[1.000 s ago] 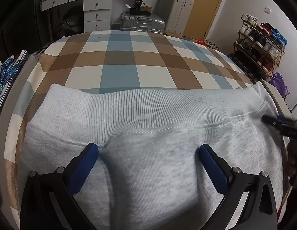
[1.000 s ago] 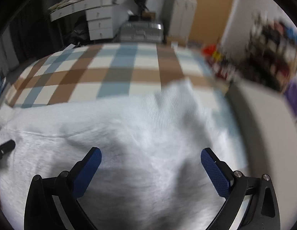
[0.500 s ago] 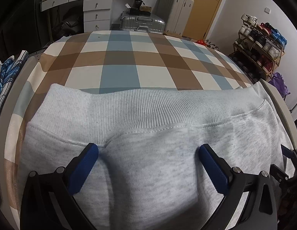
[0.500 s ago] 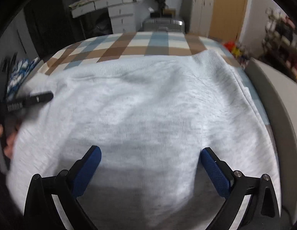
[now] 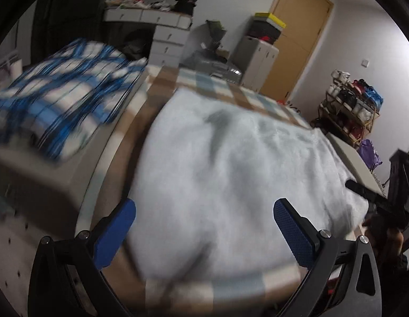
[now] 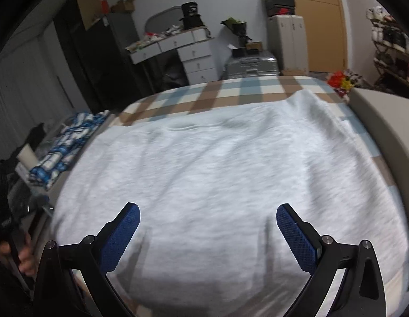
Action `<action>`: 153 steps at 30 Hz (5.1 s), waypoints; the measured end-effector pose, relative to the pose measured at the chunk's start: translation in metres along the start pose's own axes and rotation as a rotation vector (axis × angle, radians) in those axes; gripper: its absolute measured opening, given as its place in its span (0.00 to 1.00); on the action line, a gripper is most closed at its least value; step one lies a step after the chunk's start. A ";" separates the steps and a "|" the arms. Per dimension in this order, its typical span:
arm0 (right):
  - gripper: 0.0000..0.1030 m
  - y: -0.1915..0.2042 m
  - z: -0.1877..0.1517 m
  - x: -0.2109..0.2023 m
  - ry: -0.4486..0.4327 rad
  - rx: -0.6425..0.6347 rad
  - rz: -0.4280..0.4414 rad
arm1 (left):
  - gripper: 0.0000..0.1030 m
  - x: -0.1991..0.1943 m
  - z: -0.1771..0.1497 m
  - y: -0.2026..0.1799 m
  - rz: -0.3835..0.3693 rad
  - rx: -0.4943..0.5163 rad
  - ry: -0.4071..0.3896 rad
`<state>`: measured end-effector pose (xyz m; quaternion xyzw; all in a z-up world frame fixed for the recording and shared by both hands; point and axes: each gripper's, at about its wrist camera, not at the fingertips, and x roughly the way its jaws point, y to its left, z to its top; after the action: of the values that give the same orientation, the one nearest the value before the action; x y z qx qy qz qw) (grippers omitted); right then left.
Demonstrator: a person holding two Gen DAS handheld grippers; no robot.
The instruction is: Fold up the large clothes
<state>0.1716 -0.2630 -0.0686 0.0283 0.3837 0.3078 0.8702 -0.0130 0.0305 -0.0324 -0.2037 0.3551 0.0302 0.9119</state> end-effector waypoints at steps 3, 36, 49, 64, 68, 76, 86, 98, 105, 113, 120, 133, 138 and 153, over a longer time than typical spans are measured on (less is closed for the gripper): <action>1.00 0.012 -0.004 0.005 0.011 -0.013 0.033 | 0.99 -0.011 -0.023 0.006 -0.024 -0.078 0.048; 1.00 0.078 -0.037 0.025 0.128 -0.145 0.103 | 0.19 0.004 0.013 -0.016 -0.057 -0.202 -0.073; 1.00 -0.089 -0.020 -0.112 -0.147 0.063 -0.725 | 0.19 0.006 0.012 -0.015 -0.071 -0.154 -0.059; 1.00 -0.052 -0.076 -0.198 -0.129 0.071 -0.797 | 0.19 0.009 0.011 -0.015 -0.076 -0.124 -0.044; 1.00 0.022 -0.052 -0.120 -0.097 -0.136 -0.481 | 0.19 0.007 0.011 -0.014 -0.091 -0.126 -0.048; 1.00 0.167 -0.047 0.014 0.008 -0.499 -0.106 | 0.19 0.002 0.020 -0.019 -0.113 -0.113 -0.068; 1.00 0.188 -0.055 0.068 0.135 -0.569 -0.029 | 0.19 0.005 0.024 -0.018 -0.124 -0.123 -0.053; 0.38 0.174 -0.039 0.059 0.067 -0.456 -0.004 | 0.45 -0.007 0.009 0.000 -0.184 -0.258 0.016; 0.35 0.171 -0.037 0.055 0.068 -0.407 0.029 | 0.68 -0.015 -0.018 0.006 -0.347 -0.339 0.086; 0.33 0.168 -0.042 0.049 0.082 -0.395 0.044 | 0.68 0.040 -0.001 -0.006 -0.494 -0.496 0.124; 0.38 0.161 -0.042 0.035 0.101 -0.374 0.100 | 0.25 0.041 0.007 -0.015 -0.362 -0.561 0.047; 0.63 0.070 0.000 0.005 0.012 -0.025 0.090 | 0.10 0.006 0.015 -0.026 -0.248 -0.298 -0.092; 0.25 0.068 -0.003 0.061 0.110 0.027 0.029 | 0.11 0.001 0.024 -0.030 -0.211 -0.205 -0.159; 0.13 -0.013 -0.014 -0.020 0.037 0.259 0.177 | 0.10 0.030 0.092 -0.283 -0.346 0.850 -0.022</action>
<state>0.1579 -0.2869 -0.0693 0.1685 0.4323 0.3315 0.8215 0.1241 -0.1946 0.1084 0.1327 0.2873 -0.2685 0.9098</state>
